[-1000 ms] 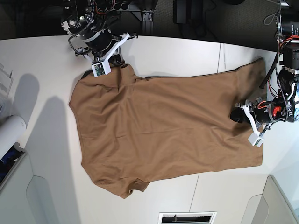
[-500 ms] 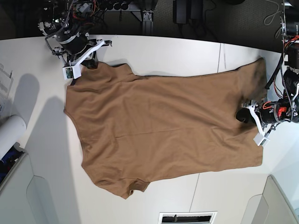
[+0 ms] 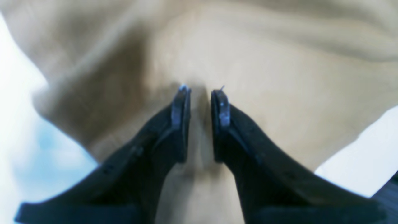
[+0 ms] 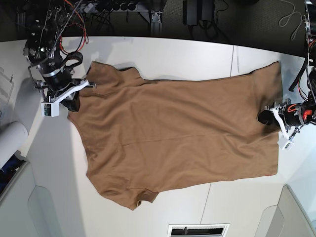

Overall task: Layout the t-shirt on the table in an organized manner, then fold the t-shirt properly
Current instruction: 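Drag the collar corner with the right gripper away from the left gripper, then pull the shirt taut with both grippers, then release it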

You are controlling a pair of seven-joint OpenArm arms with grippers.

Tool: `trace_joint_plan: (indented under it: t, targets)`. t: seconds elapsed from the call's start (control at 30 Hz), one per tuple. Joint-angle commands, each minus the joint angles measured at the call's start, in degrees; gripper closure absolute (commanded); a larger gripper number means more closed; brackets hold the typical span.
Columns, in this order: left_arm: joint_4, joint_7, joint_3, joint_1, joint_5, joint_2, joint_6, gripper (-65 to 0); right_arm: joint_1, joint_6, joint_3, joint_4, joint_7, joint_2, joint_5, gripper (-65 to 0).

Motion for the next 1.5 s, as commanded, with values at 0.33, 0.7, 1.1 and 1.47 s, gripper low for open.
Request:
trace_joint_plan:
  t: [0.33,0.7,1.1,1.47]
  targets:
    - [0.7,-5.7,-0.5,8.8,5.4,-1.3,-0.7,-14.9,10.3,0.3,0.1,-17.0,1.1,2.7,-2.6,0.0]
    - [0.7,-5.0,-0.5,9.1,5.7,-1.3,-0.7,-14.9,3.8,0.3,0.2,-17.0,0.4,8.6,-1.3,0.0]
    - [0.7,-1.3,-0.5,9.1,3.3,-2.1,-0.7,-14.9,3.1,0.7,6.1,-14.0,-3.5,8.5,5.2,0.0]
    - [8.7,4.7,-0.5,9.1,-9.1,-6.3,-0.7,-14.9,3.1,2.3,8.1,-10.6,-5.0,8.5,7.7,0.0]
